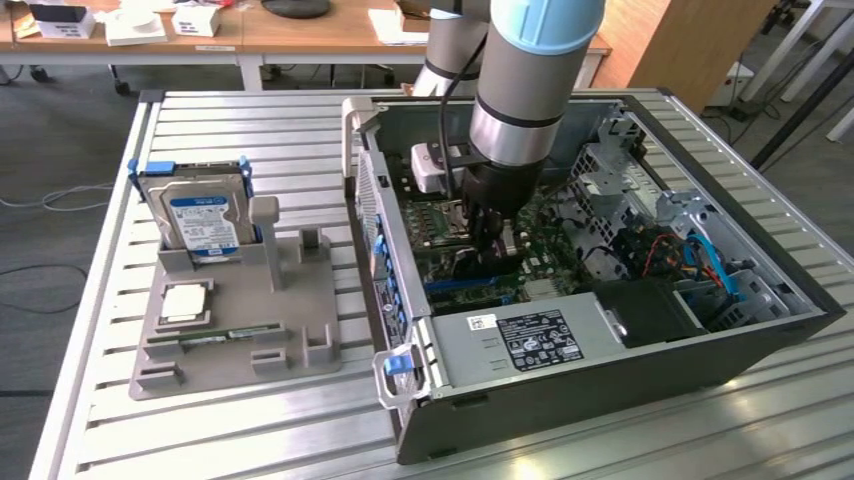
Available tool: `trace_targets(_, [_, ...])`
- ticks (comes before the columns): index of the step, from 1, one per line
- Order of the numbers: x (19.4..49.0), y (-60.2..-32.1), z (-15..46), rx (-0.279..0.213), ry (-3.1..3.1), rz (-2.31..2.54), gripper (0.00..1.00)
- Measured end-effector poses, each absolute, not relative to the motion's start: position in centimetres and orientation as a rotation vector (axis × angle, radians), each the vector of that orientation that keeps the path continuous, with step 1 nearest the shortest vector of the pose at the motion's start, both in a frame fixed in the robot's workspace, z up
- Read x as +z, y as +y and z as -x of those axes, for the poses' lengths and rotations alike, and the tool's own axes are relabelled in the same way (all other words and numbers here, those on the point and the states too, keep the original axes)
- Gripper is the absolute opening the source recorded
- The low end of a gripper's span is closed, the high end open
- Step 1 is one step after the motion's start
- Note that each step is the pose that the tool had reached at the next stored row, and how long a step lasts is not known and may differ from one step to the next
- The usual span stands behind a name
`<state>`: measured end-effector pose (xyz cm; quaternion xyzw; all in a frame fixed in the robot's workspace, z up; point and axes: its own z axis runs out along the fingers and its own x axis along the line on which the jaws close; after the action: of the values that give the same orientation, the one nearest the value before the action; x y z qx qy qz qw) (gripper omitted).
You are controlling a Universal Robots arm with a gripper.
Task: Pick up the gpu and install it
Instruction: 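Insert the gpu into the slot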
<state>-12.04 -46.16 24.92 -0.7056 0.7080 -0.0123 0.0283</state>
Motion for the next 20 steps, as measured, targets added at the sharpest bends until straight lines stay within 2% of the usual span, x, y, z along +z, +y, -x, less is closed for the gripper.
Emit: trace_targets(20, [24.61, -46.16, 12.06, -0.037, 2.185, 2.177, 0.27])
